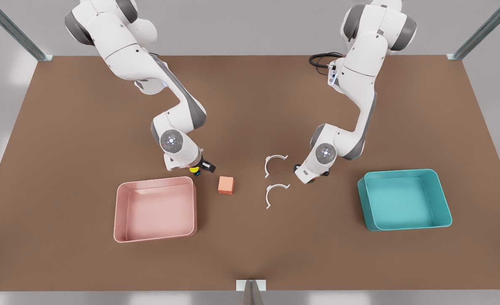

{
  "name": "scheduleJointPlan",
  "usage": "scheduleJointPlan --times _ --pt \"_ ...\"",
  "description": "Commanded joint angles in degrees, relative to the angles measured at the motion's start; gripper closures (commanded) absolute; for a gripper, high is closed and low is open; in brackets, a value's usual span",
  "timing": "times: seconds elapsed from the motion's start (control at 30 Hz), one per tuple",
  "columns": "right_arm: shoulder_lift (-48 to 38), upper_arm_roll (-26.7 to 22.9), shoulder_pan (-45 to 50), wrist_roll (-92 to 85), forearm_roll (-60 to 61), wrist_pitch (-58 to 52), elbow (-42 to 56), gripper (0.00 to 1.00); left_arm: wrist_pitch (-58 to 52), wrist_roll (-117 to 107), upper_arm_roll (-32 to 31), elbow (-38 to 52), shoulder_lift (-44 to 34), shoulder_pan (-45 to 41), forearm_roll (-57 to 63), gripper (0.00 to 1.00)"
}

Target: Place the red button in the blue storage box with the left arm, and place the yellow button in the pink storage box with the right arm

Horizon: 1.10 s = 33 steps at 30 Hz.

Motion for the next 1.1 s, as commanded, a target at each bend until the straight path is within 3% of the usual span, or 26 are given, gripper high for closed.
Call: scheduleJointPlan --times 0.0,0.07,0.13,0.37,0.53,0.63,0.77,0.8,0.83,1.0,1.07 --pt "0.50 -0.19 -0.60 25.83 -1.20 3.15 -0.24 0.00 2.38 -4.90 -0.01 0.08 0.31 -0.03 0.01 0.25" --pt "1.21 -0.28 0.71 30.39 -8.39 2.98 -0.33 0.00 2.38 -4.90 -0.01 0.08 0.67 0.05 0.01 0.38" --pt "1.30 -0.28 2.03 34.70 -12.61 2.89 -0.42 0.00 2.38 -4.90 -0.01 0.08 0.67 0.14 0.01 0.44" --pt "1.38 -0.02 4.14 47.45 -27.12 2.62 -2.00 0.00 1.06 -4.55 0.17 0.78 -1.96 1.02 0.09 0.47" --pt "2.96 0.07 5.29 55.97 -32.74 3.06 -3.85 0.00 -12.30 24.35 0.17 1.05 -12.95 18.41 0.18 0.47" --pt "4.46 0.07 4.67 57.38 -35.03 3.33 -4.28 0.00 -14.85 43.78 0.17 3.51 -12.34 29.67 0.27 0.47" --pt "4.11 0.51 5.20 61.69 -40.39 5.35 -7.19 0.00 -14.94 51.35 0.17 11.59 -6.02 33.80 0.44 0.47" --pt "4.20 0.68 5.20 61.60 -41.01 5.26 -7.54 0.00 -14.85 51.52 0.17 12.12 -4.52 33.89 0.44 0.40" --pt "4.20 0.68 5.28 61.69 -41.63 5.44 -7.98 0.00 -14.85 51.53 0.17 12.12 -3.99 34.16 0.36 0.00" --pt "5.87 0.68 4.76 62.92 -46.20 7.11 -8.42 0.00 -16.52 50.73 0.17 12.12 -2.06 34.24 0.36 0.00" --pt "6.57 0.68 4.58 64.68 -46.20 9.13 -8.24 0.00 -18.54 49.42 -0.18 13.79 -6.53 33.28 0.27 0.00"
